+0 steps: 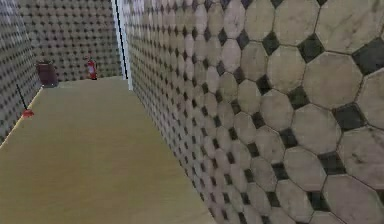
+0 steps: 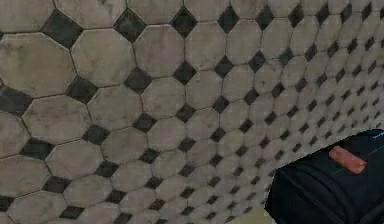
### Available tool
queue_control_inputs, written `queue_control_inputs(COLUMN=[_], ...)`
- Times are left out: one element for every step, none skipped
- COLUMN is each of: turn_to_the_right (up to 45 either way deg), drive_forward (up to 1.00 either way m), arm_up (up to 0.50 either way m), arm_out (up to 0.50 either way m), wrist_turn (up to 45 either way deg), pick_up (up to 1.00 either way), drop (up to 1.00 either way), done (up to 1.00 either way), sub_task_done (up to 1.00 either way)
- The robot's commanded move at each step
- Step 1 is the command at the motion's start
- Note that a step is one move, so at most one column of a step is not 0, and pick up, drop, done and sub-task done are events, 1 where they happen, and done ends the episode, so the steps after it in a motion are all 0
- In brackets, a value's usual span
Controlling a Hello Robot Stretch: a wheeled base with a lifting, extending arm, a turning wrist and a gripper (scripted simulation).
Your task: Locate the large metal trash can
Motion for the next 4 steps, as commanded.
queue_control_inputs(turn_to_the_right=[-24.0,0.0,0.0,0.0], drive_forward=[0.0,1.0,1.0,1.0], arm_up=[0.0,0.0,0.0,0.0], arm_out=[0.0,0.0,0.0,0.0], wrist_turn=[0.0,0.0,0.0,0.0], pick_up=[0.0,0.0,0.0,0.0], drop=[0.0,0.0,0.0,0.0], done=[0.0,0.0,0.0,0.0], sub_task_done=[0.0,0.0,0.0,0.0])
